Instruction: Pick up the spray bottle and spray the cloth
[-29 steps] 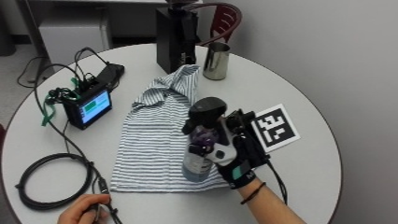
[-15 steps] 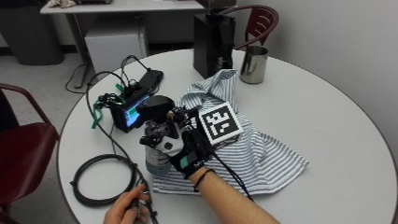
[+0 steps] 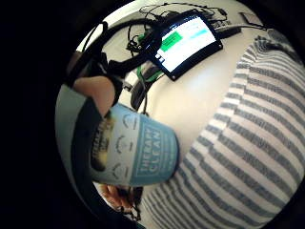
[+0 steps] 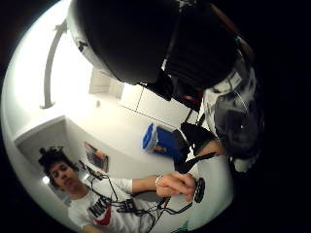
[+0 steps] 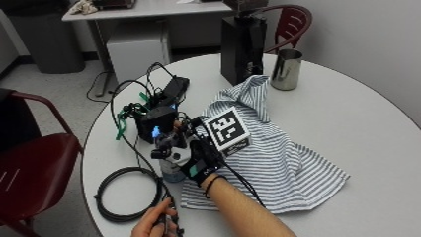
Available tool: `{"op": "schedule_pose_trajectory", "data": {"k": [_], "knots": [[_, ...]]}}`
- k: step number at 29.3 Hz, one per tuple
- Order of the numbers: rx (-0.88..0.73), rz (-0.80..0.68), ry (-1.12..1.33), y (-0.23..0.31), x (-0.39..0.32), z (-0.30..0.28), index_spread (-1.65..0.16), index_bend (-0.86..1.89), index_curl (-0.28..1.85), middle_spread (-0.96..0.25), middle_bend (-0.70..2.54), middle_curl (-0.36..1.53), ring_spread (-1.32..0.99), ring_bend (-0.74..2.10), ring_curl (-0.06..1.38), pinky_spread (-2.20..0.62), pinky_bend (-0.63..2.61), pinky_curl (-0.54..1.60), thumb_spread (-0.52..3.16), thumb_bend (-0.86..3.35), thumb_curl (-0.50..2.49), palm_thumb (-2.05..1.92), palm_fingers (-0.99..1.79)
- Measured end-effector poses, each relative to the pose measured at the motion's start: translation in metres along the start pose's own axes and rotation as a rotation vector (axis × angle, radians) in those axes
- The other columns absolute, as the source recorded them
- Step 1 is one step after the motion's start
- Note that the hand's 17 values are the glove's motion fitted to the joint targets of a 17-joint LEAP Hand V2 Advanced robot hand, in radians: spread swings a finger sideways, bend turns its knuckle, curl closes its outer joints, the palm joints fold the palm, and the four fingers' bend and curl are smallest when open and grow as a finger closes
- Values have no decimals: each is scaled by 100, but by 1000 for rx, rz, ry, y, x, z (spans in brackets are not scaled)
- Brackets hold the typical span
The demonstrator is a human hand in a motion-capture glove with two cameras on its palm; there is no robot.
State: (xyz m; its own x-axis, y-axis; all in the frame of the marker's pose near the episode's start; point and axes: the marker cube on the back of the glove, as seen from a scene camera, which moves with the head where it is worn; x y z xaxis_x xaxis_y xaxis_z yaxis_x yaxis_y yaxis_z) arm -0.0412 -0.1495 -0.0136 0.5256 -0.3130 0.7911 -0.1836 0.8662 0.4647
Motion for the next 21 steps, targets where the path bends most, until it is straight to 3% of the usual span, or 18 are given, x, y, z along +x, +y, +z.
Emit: {"op": "schedule_pose_trajectory", "data": {"k": [5, 6, 12, 16, 21], "knots": [[-26, 16, -40, 19, 10, -6, -34, -2, 16, -11, 25, 46, -13, 46, 43, 11, 30, 40, 87, -5, 42, 83, 77], [-24, 11, -48, 22, 7, -9, -35, -8, 13, -9, 21, 44, -12, 43, 41, 14, 36, 42, 87, -7, 41, 79, 60], [-53, -37, 10, 51, -37, -48, -37, -3, 7, -8, 26, 44, -9, 47, 41, 17, 46, 43, 87, -4, 39, 76, 51], [-154, -71, 250, 94, -54, -86, -38, 5, 7, -7, 27, 44, -8, 46, 40, 18, 48, 42, 89, -3, 38, 76, 51], [-294, 39, 641, 138, -42, -118, -38, 13, 11, -6, 31, 43, -4, 40, 37, 21, 43, 39, 94, -4, 37, 73, 56]]}}
